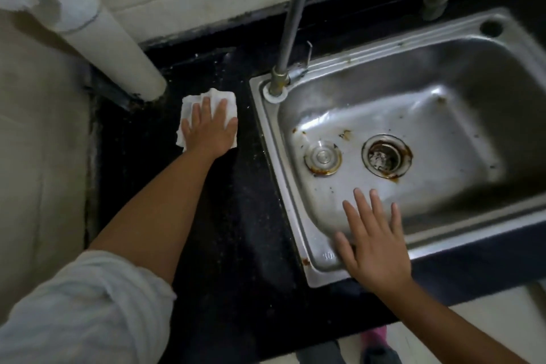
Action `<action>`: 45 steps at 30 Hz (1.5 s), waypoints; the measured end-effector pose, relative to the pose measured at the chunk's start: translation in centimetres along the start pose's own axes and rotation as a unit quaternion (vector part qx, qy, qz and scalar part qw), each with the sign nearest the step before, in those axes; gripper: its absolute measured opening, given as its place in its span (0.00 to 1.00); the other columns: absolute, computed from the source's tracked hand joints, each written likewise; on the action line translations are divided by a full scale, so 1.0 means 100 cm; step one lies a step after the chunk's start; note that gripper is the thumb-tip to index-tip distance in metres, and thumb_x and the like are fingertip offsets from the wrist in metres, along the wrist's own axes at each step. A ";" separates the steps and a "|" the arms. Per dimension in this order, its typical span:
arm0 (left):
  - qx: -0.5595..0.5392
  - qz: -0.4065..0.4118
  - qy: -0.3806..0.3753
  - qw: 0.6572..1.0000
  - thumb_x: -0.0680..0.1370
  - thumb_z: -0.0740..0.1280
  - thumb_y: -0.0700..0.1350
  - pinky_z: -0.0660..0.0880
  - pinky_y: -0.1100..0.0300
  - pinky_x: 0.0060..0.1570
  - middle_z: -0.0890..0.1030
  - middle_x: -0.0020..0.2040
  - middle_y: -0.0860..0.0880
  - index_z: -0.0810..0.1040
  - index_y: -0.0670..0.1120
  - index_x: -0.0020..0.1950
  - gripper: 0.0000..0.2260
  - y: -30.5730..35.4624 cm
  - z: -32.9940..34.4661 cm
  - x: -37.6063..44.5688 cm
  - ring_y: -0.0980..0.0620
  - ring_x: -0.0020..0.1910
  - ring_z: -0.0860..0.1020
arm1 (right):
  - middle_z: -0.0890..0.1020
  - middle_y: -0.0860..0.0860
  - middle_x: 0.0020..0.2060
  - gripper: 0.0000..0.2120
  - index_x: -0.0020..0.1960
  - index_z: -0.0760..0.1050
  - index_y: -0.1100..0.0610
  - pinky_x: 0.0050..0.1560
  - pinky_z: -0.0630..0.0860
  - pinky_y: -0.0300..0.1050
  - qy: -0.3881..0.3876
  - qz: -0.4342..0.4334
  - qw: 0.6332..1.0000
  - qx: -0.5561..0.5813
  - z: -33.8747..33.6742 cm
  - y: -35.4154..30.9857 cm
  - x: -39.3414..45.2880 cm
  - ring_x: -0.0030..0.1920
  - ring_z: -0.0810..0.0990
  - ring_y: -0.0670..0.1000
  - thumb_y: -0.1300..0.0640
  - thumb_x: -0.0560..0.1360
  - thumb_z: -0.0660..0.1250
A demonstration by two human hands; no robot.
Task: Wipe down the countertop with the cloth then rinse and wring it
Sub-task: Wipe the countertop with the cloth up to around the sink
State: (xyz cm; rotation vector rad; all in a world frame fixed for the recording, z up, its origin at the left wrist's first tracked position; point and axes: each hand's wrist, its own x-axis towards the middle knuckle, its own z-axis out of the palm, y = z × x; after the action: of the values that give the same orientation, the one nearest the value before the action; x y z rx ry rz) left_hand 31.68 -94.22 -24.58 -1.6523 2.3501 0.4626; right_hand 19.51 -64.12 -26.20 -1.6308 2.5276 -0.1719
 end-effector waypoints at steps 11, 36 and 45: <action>0.018 0.043 -0.019 0.999 0.82 0.45 0.50 0.43 0.44 0.72 0.41 0.77 0.48 0.45 0.51 0.76 0.22 0.030 -0.036 0.086 0.47 0.76 0.41 | 0.69 0.57 0.67 0.25 0.64 0.65 0.57 0.70 0.48 0.58 0.038 -0.013 0.999 -0.018 0.003 0.000 -0.002 0.75 0.50 0.53 0.44 0.79 0.41; 0.068 0.174 0.002 0.982 0.82 0.47 0.48 0.45 0.49 0.72 0.46 0.77 0.48 0.50 0.50 0.76 0.21 0.012 0.006 -0.025 0.49 0.76 0.45 | 0.76 0.61 0.61 0.30 0.59 0.74 0.61 0.70 0.48 0.55 0.052 -0.001 0.999 -0.007 -0.001 -0.002 -0.003 0.67 0.63 0.58 0.45 0.79 0.40; 0.078 0.143 0.006 0.987 0.81 0.44 0.51 0.44 0.49 0.72 0.46 0.77 0.48 0.48 0.51 0.76 0.22 0.000 0.023 -0.065 0.48 0.76 0.44 | 0.77 0.61 0.60 0.33 0.57 0.77 0.63 0.70 0.47 0.55 0.046 -0.006 0.999 0.000 -0.003 -0.002 -0.005 0.66 0.63 0.58 0.45 0.79 0.39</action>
State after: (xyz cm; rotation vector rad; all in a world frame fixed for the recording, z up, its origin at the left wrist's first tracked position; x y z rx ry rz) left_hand 33.87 -87.70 -24.30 -1.2591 2.5714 0.3073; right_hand 19.84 -63.73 -25.86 -1.6756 2.5862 -0.2533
